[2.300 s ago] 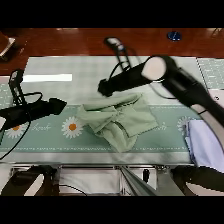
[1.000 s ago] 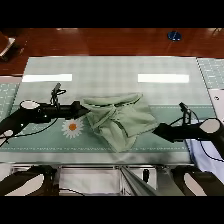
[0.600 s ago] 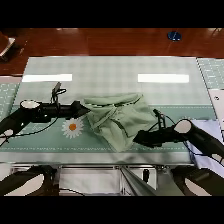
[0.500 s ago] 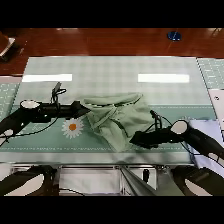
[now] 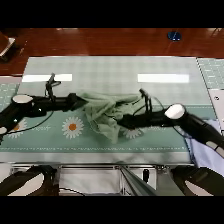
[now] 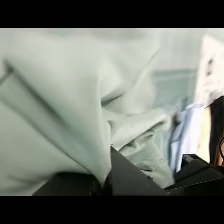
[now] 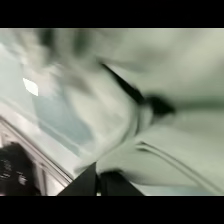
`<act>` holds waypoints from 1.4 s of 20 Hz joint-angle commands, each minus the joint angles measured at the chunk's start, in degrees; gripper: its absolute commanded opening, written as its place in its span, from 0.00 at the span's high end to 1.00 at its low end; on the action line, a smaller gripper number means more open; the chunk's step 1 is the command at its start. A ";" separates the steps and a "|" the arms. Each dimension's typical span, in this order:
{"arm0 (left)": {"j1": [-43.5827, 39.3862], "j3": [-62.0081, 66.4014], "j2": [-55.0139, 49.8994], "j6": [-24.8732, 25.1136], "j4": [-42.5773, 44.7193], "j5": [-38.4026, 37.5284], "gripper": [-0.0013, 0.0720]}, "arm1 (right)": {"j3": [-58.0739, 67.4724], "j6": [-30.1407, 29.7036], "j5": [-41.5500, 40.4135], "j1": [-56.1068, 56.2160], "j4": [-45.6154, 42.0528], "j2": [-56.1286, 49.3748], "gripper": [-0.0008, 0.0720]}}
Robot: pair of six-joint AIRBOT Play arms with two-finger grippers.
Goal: Fold the shirts.
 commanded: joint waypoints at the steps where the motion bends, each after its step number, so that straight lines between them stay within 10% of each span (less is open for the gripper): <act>1: 3.13 10.56 5.31 0.50 -3.54 -0.28 0.96 | 18.40 -0.09 4.83 -7.04 -6.19 2.64 0.95; 6: 3.43 37.18 10.03 -0.20 -2.19 2.86 0.96 | 52.83 4.11 18.12 -18.18 -16.52 2.60 0.95; 11: 3.43 53.51 17.88 -8.44 19.56 4.68 0.96 | 72.52 6.12 34.95 -21.75 -30.64 7.02 0.95; 17: 3.41 54.60 31.95 -16.65 41.62 -0.02 0.96 | 72.85 8.24 39.43 -21.73 -42.97 18.73 0.95; 24: 3.32 48.04 34.62 -24.87 41.24 -21.11 0.96 | 65.40 9.49 51.87 -21.62 -42.71 20.15 0.95; 28: 3.30 28.46 33.77 -25.42 38.93 -15.89 0.96 | 42.62 8.26 45.03 -21.64 -41.97 20.13 0.95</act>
